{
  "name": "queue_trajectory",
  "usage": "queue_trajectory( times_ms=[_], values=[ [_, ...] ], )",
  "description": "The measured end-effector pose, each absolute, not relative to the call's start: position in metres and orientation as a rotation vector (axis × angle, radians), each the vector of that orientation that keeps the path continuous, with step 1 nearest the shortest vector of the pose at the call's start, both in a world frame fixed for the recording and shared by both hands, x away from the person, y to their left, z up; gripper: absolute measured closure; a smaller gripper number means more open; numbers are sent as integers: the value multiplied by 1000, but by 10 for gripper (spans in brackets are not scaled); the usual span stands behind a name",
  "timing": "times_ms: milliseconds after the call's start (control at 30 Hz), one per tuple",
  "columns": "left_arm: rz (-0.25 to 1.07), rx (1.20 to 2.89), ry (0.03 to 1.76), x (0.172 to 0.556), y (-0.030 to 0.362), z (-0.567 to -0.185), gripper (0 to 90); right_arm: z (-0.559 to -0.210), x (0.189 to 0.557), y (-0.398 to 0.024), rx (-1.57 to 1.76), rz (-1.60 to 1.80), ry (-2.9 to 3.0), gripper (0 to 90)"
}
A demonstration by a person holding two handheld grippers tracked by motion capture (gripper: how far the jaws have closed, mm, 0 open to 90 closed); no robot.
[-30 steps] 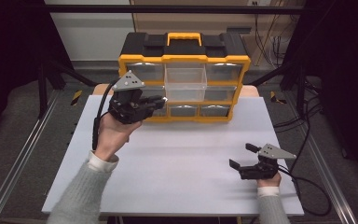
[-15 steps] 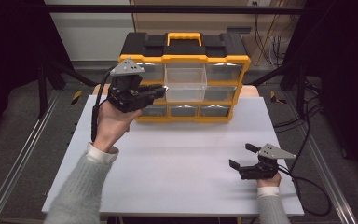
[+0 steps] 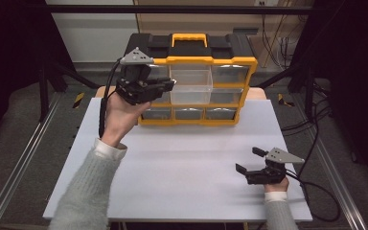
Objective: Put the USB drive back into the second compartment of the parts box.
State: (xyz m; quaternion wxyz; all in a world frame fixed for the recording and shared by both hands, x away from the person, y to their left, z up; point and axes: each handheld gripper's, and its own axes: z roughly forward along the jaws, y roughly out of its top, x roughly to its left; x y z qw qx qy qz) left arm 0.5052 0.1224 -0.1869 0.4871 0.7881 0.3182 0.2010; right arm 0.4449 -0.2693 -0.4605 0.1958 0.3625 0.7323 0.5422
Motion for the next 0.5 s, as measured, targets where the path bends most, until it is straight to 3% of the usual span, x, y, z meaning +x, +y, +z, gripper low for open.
queue_trajectory(
  times_ms=[500],
  values=[
    [489, 1922, 811, 528, 113, -183, 788, -461, 445, -269, 1017, 1516, 2052, 26]
  ],
)
